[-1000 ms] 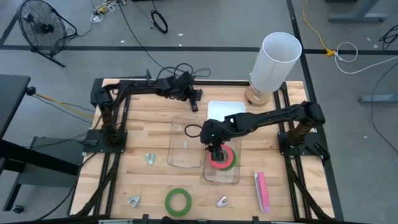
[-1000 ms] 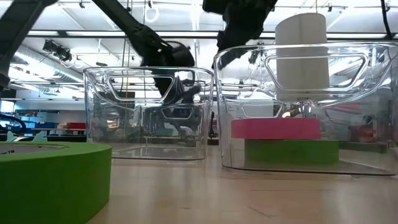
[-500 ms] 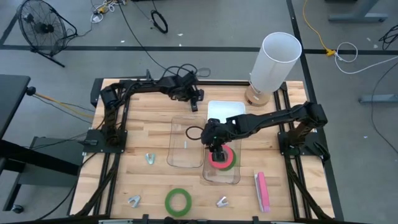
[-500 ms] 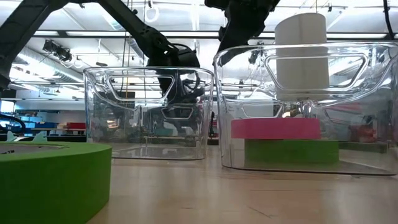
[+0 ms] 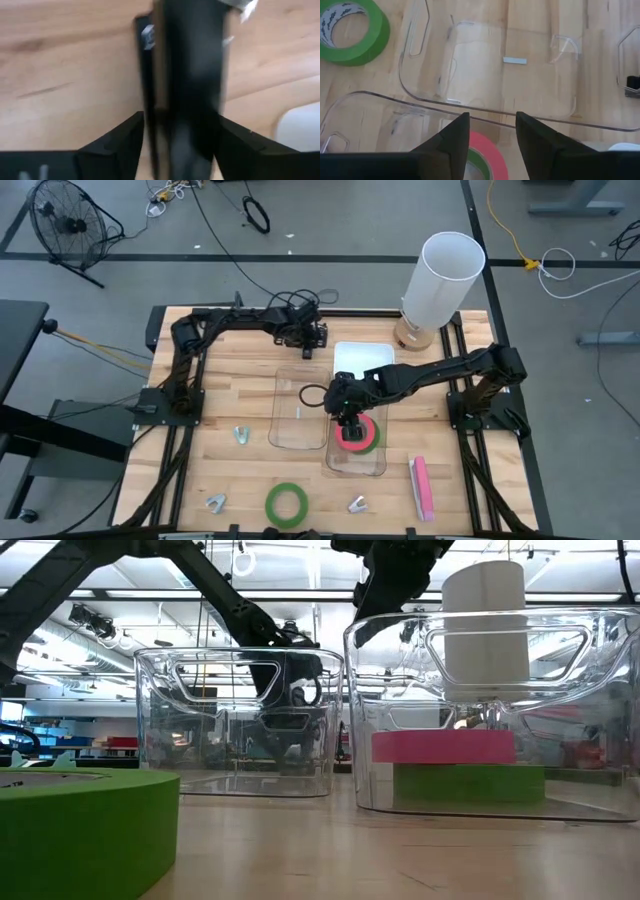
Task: Pick and place Stapler, Stapler remover, tape
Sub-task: Put the black stapler into the left transparent bin, then put the black staple remover into the white bin
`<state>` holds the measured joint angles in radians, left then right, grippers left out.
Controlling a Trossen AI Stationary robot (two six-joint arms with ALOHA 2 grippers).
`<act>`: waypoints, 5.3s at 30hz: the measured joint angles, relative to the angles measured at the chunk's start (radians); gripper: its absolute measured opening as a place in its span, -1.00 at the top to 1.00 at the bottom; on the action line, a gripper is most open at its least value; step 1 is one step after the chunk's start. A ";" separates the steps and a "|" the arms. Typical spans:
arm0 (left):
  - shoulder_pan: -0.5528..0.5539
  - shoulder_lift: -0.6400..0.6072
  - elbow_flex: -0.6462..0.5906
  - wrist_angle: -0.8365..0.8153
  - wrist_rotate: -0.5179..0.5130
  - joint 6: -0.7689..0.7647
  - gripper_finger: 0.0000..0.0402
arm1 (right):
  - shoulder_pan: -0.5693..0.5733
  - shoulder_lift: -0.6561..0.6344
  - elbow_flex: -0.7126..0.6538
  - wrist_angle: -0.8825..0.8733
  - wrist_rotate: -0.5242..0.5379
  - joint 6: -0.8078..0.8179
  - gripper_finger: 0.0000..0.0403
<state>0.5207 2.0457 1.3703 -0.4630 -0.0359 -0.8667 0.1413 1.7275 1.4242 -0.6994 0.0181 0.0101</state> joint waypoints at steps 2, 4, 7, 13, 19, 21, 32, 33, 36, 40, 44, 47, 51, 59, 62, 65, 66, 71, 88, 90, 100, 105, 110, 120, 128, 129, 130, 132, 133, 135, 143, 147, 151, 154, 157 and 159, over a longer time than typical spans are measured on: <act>0.000 0.001 -0.001 -0.013 -0.001 0.023 0.12 | 0.000 0.000 0.000 0.001 0.000 -0.001 0.19; 0.002 -0.006 -0.001 -0.026 -0.005 0.044 0.35 | 0.000 0.000 0.000 0.002 0.000 -0.001 0.19; 0.007 -0.017 0.001 -0.059 -0.001 0.087 0.39 | 0.000 0.000 0.000 0.003 0.000 -0.001 0.19; 0.021 -0.052 0.000 -0.162 -0.029 0.148 0.39 | 0.000 0.000 0.000 0.010 0.001 0.008 0.19; 0.032 -0.158 0.000 -0.295 -0.049 0.244 0.39 | -0.001 0.000 0.000 0.008 0.011 0.034 0.19; 0.028 -0.213 0.000 -0.334 -0.030 0.298 0.39 | -0.001 0.000 0.000 0.006 0.053 0.035 0.19; -0.193 -0.564 -0.004 -0.615 0.025 0.411 0.39 | -0.003 0.000 0.000 -0.016 0.251 0.086 0.19; -0.236 -0.586 -0.004 -0.614 0.026 0.404 0.39 | -0.003 0.000 0.000 -0.015 0.263 0.087 0.19; -0.375 -0.625 -0.004 -0.592 0.014 0.365 0.39 | -0.003 0.000 0.000 -0.010 0.297 0.088 0.19; -0.552 -0.609 -0.005 -0.588 -0.086 0.313 0.39 | -0.003 0.000 0.000 -0.004 0.333 0.092 0.19; -0.677 -0.541 -0.005 -0.597 -0.201 0.328 0.39 | -0.003 0.000 0.000 0.014 0.333 0.108 0.19; -0.712 -0.484 -0.005 -0.587 -0.238 0.327 0.39 | -0.003 0.000 0.000 0.014 0.333 0.110 0.19; -0.705 -0.405 -0.005 -0.523 -0.237 0.326 0.39 | -0.003 0.000 0.000 0.001 0.330 0.123 0.19; -0.615 -0.321 -0.005 -0.479 -0.210 0.302 0.39 | -0.005 0.000 0.000 -0.014 0.332 0.132 0.19; -0.586 -0.299 -0.004 -0.439 -0.177 0.302 0.39 | -0.003 0.000 0.000 -0.027 0.332 0.132 0.19; -0.559 -0.283 -0.004 -0.420 -0.139 0.307 0.39 | -0.004 0.000 0.000 -0.032 0.332 0.130 0.19; -0.552 -0.277 -0.007 -0.417 -0.128 0.308 0.39 | -0.004 0.000 0.000 -0.039 0.333 0.129 0.19; -0.527 -0.275 -0.036 -0.415 -0.089 0.297 0.39 | -0.002 0.001 0.000 -0.051 0.330 0.117 0.19; -0.517 -0.274 -0.038 -0.424 -0.104 0.326 -0.32 | -0.003 0.001 0.000 -0.159 0.351 0.110 0.19; -0.517 -0.274 -0.037 -0.425 -0.118 0.348 -0.32 | -0.003 0.001 0.000 -0.165 0.367 0.109 0.19; -0.483 -0.307 0.128 -0.573 -0.218 0.476 -0.17 | -0.004 0.000 0.000 -0.166 0.367 0.113 0.19; -0.390 -0.325 0.220 -0.598 -0.383 0.584 -0.12 | -0.005 0.001 0.000 -0.174 0.366 0.118 0.19; -0.220 -0.321 0.209 -0.501 -0.273 0.727 -0.05 | -0.001 0.001 0.000 -0.189 0.353 0.140 0.19; 0.092 -0.313 0.078 -0.150 0.028 0.832 0.09 | 0.017 0.001 0.000 -0.202 0.358 0.111 0.19; 0.158 -0.213 0.030 0.053 0.108 0.913 0.12 | 0.007 0.001 0.000 -0.194 0.359 0.083 0.19; 0.157 -0.190 0.034 0.057 0.108 0.914 0.12 | 0.005 0.001 0.000 -0.188 0.359 0.083 0.19; 0.157 -0.168 0.043 0.061 0.108 0.914 0.12 | 0.003 0.001 0.000 -0.182 0.359 0.083 0.19; 0.155 -0.122 0.070 0.067 0.110 0.916 0.12 | 0.002 0.001 0.000 -0.169 0.359 0.083 0.19; 0.154 -0.102 0.083 0.065 0.117 0.916 0.12 | 0.001 0.001 0.000 -0.165 0.359 0.083 0.19; 0.147 -0.063 0.110 0.061 0.120 0.916 0.12 | 0.001 0.001 0.000 -0.162 0.359 0.083 0.19; 0.099 0.015 0.179 0.037 0.068 0.951 0.12 | 0.002 0.001 0.000 -0.153 0.359 0.085 0.19; 0.074 0.017 0.187 0.042 0.034 0.982 0.04 | 0.002 0.001 0.000 -0.142 0.359 0.085 0.19; 0.060 0.017 0.187 0.039 0.003 0.985 -0.08 | 0.002 0.001 0.000 -0.128 0.359 0.082 0.19; 0.058 0.029 0.188 0.049 -0.001 0.982 -0.15 | 0.002 0.001 0.000 -0.123 0.359 0.079 0.19; 0.058 0.045 0.187 0.055 0.011 0.955 -0.18 | 0.002 0.001 0.000 -0.122 0.359 0.079 0.19; 0.058 0.055 0.188 0.046 0.037 0.932 -0.18 | 0.002 0.001 0.000 -0.122 0.358 0.079 0.19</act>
<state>0.5789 2.1008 1.5581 -0.4169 0.0006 0.0649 0.1429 1.7287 1.4239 -0.8212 0.3764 0.0891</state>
